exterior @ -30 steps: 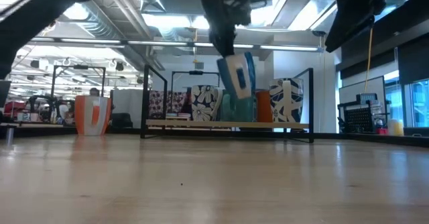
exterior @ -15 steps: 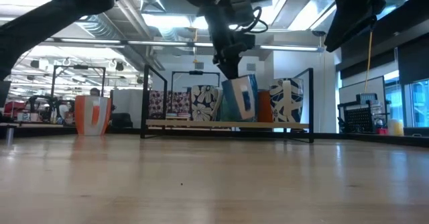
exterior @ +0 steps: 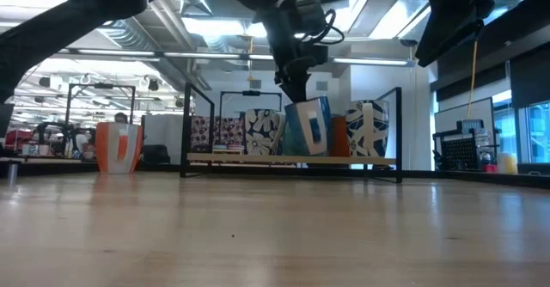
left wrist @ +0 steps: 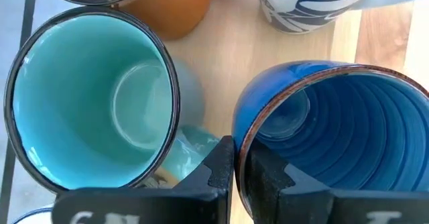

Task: Place coffee mugs
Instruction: Put the blue mug on the shelf, then put the orange mug on the shelf

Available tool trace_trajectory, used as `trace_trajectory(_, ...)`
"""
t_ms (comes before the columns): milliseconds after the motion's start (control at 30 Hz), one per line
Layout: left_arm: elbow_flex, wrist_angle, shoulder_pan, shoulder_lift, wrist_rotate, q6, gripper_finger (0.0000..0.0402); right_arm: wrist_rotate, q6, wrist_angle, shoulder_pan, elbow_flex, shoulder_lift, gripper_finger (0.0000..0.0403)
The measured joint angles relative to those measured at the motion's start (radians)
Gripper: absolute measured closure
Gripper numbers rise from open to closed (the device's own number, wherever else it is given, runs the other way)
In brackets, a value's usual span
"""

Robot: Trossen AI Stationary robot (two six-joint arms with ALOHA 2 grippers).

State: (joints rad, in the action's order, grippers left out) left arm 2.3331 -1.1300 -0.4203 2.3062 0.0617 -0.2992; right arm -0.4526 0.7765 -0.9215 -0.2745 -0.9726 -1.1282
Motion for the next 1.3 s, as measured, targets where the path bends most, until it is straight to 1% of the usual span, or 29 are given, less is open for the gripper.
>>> trace_trajectory(100,-0.024,0.046,-0.002,0.0,0.013,0.002,0.038,0.0,0.003,0.0,0.0,0.0,0.0,0.0265)
trace_trajectory(300,-0.025,0.054,-0.003,0.0,0.017,0.001,0.0363,0.0,0.004,0.0,0.0,0.0,0.0,0.0265)
trace_trajectory(733,-0.026,0.096,-0.005,0.0,0.038,-0.026,0.0292,0.0,0.005,0.0,0.0,0.0,0.0,0.0265)
trace_trajectory(833,-0.026,0.103,-0.005,0.0,0.046,-0.028,0.0287,0.0,0.005,0.0,0.0,0.0,0.0,0.0265)
trace_trajectory(933,-0.027,0.118,-0.004,-0.005,0.079,-0.028,0.0287,0.0,0.005,0.0,0.0,0.0,0.0,0.0265)
trace_trajectory(1067,-0.028,0.115,0.006,-0.049,0.084,-0.015,0.0288,0.0,0.004,0.0,0.0,0.0,0.0,0.0265)
trace_trajectory(1200,-0.027,0.097,0.032,-0.138,0.044,0.045,0.0288,0.0,0.004,0.0,0.0,0.0,0.0,0.0265)
trace_trajectory(1300,-0.026,0.053,0.051,-0.207,0.023,0.081,0.0288,0.0,0.003,0.004,0.0,0.0,0.0,0.0265)
